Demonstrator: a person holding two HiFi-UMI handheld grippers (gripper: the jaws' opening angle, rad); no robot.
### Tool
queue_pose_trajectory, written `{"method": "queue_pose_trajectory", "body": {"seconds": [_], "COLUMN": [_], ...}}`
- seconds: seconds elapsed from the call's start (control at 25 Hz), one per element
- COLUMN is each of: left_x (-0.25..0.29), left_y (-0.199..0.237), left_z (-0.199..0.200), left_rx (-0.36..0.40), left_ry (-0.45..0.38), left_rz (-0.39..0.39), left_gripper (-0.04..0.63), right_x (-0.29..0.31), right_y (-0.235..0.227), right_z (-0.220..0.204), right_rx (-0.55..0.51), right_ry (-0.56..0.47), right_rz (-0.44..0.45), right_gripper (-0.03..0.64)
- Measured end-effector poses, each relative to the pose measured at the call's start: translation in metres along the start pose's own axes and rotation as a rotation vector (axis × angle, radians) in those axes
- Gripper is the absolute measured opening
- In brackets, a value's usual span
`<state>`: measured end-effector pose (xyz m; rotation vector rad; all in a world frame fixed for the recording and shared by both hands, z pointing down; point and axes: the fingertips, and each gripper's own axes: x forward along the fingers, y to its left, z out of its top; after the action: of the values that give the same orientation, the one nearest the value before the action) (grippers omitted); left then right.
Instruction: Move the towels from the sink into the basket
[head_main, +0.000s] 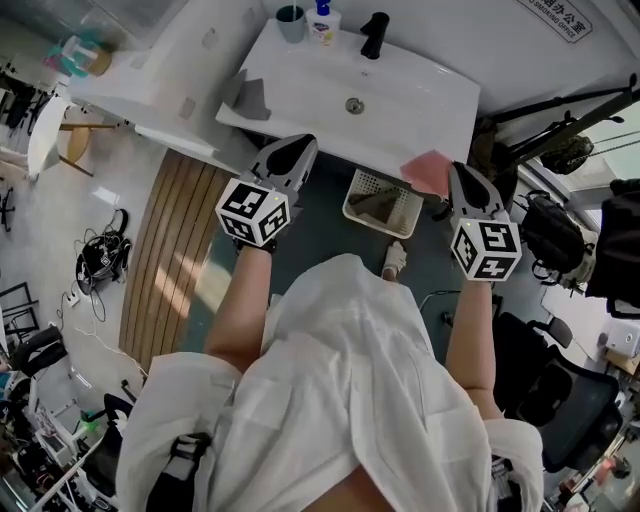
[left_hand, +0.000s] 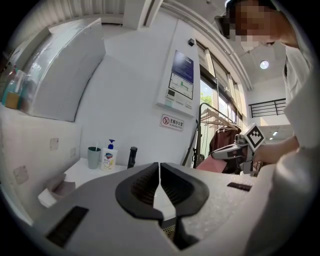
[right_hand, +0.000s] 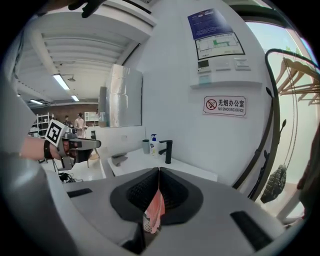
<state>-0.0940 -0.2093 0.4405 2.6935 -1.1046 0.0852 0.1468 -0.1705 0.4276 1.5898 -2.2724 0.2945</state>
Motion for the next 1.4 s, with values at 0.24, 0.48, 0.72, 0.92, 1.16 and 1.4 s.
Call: {"method": "queue_pose_trajectory", "body": {"seconds": [0.24, 0.48, 0.72, 0.92, 1.16, 1.4], "left_x": [-0.007, -0.014, -0.022, -0.028, -0.031, -0.028], "left_y": [-0.003, -0.005, -0.002, 0.003, 0.008, 0.010], "left_z": [-0.004, -0.015, -0.024, -0.028, -0.029, -0.024], "left_rx": [-0.003, -0.010, -0.016, -0.022, -0.029, -0.029], "left_ry": [0.003, 0.024, 0.045, 0.051, 0.051, 0.038], "left_rz": [-0.001, 0.008, 0.029, 0.052, 0.069, 0.069], "left_gripper": [0.015, 0.015, 0.015, 0.015, 0.015, 0.015], "right_x": [-0.002, 0.014, 0.041, 0.057, 0.062, 0.055], "right_y": [0.018, 0.031, 0.045, 0.047, 0.044, 0.032], "right_z": [-0.021, -0.066, -0.111, -0.127, -0.123, -0.103], "right_rx": [-0.010, 0.001, -0.009, -0.010, 0.012, 0.056], "right_ry": [0.045, 0.150, 0.264, 0.310, 0.300, 0.231], "right_rz": [0.047, 0.088, 0.144, 0.140, 0.138, 0.131], "right_gripper": [0.032, 0.032, 0.032, 0.035, 0.035, 0.035]}}
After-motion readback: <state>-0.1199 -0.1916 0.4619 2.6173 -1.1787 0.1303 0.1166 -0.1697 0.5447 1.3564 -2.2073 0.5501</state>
